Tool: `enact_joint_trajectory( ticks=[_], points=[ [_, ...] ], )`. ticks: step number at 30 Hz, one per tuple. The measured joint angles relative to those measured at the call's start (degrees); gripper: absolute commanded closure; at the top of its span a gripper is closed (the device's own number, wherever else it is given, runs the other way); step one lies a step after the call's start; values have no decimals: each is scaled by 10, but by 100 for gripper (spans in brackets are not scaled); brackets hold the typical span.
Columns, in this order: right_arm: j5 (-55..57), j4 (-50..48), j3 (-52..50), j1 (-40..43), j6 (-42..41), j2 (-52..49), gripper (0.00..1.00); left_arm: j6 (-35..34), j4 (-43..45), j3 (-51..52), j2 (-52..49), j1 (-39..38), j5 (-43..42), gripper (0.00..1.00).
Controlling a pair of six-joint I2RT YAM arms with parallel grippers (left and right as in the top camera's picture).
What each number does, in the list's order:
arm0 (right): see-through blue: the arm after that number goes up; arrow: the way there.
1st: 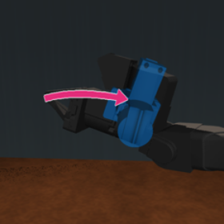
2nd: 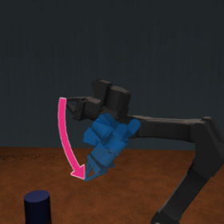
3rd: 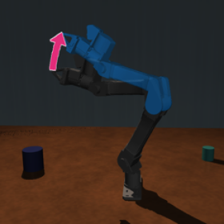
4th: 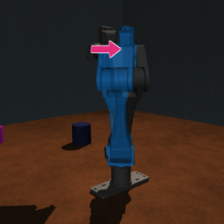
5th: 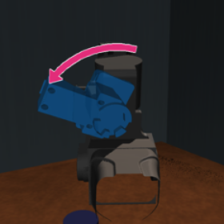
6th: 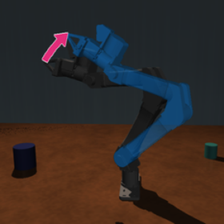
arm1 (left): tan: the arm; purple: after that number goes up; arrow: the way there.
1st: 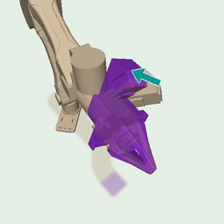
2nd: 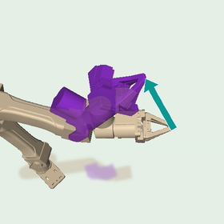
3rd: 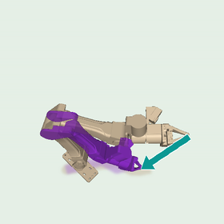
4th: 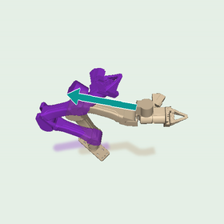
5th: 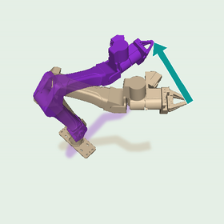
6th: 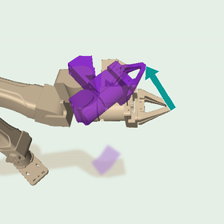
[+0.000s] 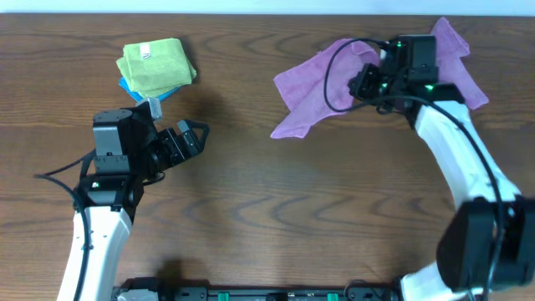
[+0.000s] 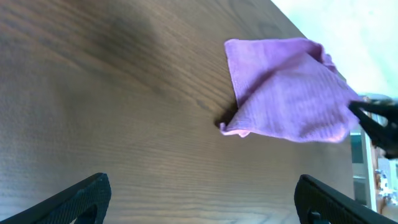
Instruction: Fold the cloth
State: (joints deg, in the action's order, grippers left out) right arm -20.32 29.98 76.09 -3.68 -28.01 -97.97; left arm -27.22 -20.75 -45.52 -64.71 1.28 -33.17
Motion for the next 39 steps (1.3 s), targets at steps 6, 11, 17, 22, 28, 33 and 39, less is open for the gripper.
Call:
enact_joint_trajectory(
  ticks=[6,11,17,22,28,33,39],
  points=[
    [25,46,0,0,29,3,98,-7,0,0,-3,0,-10,5],
    [33,8,0,-6,48,3,99,-11,0,0,-4,0,-14,5],
    [36,-83,0,-39,59,-3,99,-13,0,0,-4,0,-14,5],
    [30,-162,0,-85,64,-58,99,-13,0,0,-4,0,-14,5],
    [-6,-239,3,-128,66,-160,99,-13,-3,0,-5,0,-14,4],
    [-31,-233,55,-172,71,-250,67,-13,-3,0,-4,0,-16,5],
    [-45,-185,111,-210,95,-261,52,-13,-3,0,-5,0,-16,5]
  ],
)
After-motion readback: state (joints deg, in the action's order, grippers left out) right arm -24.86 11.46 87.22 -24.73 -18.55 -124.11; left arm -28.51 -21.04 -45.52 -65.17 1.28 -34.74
